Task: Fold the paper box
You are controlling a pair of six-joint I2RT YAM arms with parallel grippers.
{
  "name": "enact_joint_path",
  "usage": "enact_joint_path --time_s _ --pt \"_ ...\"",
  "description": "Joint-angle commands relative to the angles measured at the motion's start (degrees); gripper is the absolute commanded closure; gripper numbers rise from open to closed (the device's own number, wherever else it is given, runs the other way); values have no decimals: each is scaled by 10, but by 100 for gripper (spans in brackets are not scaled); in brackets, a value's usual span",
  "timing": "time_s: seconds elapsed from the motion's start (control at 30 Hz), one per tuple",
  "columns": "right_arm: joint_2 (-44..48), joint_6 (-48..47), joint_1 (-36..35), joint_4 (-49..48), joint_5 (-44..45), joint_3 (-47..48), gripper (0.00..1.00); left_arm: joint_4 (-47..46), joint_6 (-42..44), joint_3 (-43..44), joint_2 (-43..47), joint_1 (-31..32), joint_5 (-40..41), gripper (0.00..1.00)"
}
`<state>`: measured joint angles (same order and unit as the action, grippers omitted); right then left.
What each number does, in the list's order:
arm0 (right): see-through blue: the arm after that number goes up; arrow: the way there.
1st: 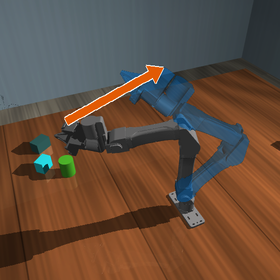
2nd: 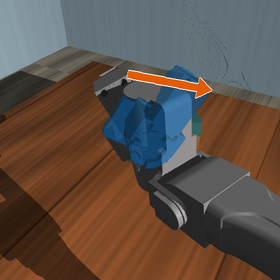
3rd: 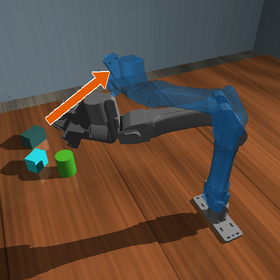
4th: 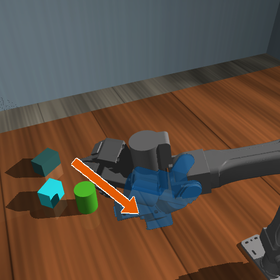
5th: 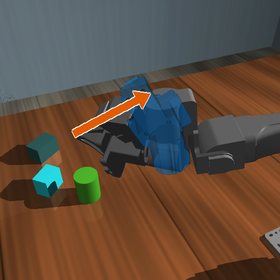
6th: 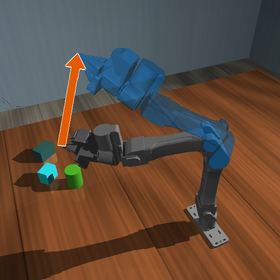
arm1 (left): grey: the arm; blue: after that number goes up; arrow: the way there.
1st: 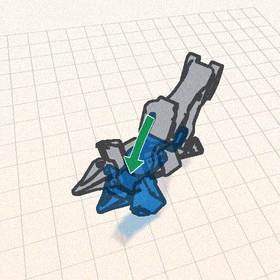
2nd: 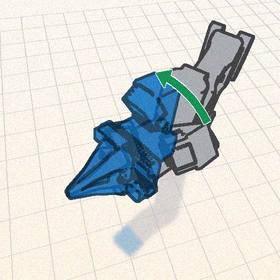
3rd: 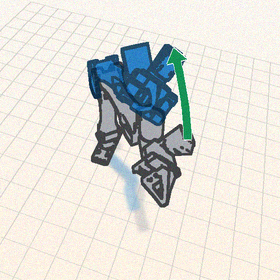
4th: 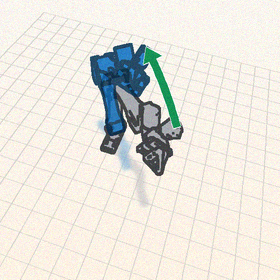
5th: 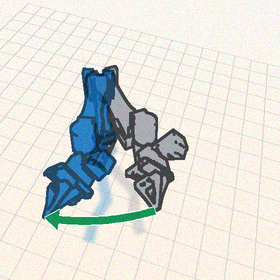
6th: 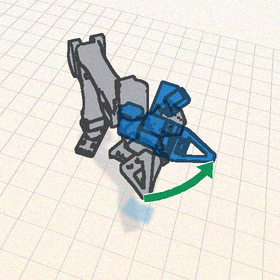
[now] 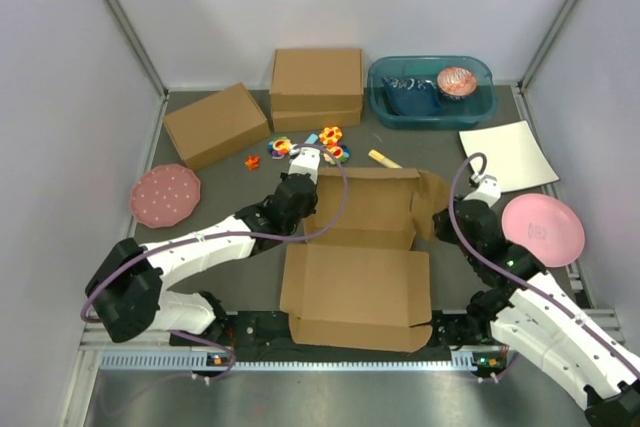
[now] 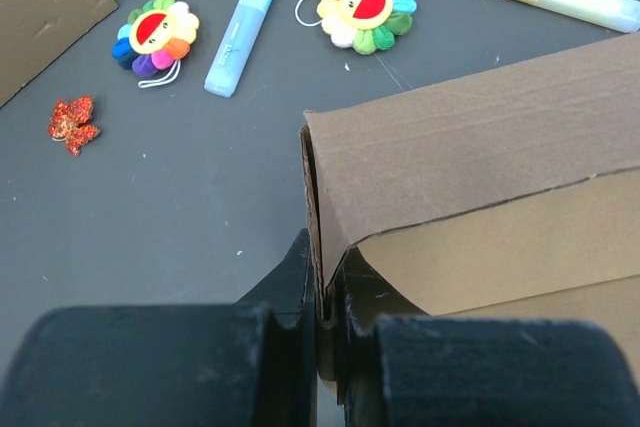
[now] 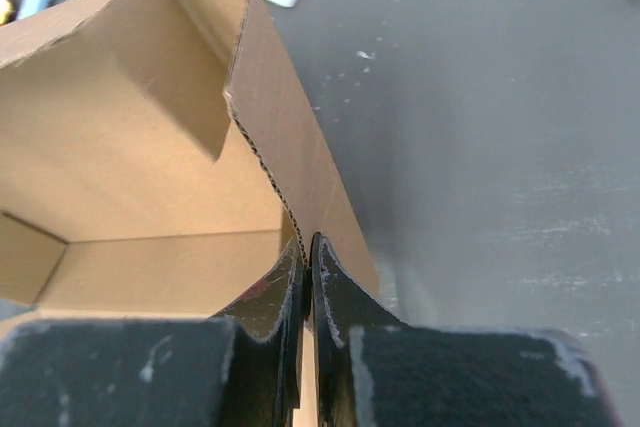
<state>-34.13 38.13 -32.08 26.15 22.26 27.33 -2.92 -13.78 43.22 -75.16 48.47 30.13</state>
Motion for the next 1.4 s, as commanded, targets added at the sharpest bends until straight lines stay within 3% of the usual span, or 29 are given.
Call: enact_joint_path --time_s 0.0,0.2,0.4,0.47,0.5,0.6,0.8,1.2,1.37 --pt "8 45 -1 -44 -96 54 100 37 18 -9 -21 3 -11 100" --pt "6 40 -11 -64 -143 59 100 34 13 -9 -23 3 -5 100" --pt "-27 -9 -71 -84 -148 45 100 34 7 -1 -29 4 -9 100" --pt "-58 -31 -89 -83 -154 45 93 34 6 -1 -30 4 -11 100" --pt "-68 -36 -92 -82 -157 45 83 34 7 -1 -31 3 -11 100" --pt "-81 -42 -105 -77 -149 40 66 34 8 -7 -28 3 -9 100" --pt "-44 -47 -106 -61 -118 31 44 12 11 -24 -22 3 -2 100" --pt "9 -118 -106 -8 -47 110 32 4 15 -28 -25 4 -2 100" --pt "64 -127 -105 11 46 148 31 2 16 -30 -25 4 -5 100"
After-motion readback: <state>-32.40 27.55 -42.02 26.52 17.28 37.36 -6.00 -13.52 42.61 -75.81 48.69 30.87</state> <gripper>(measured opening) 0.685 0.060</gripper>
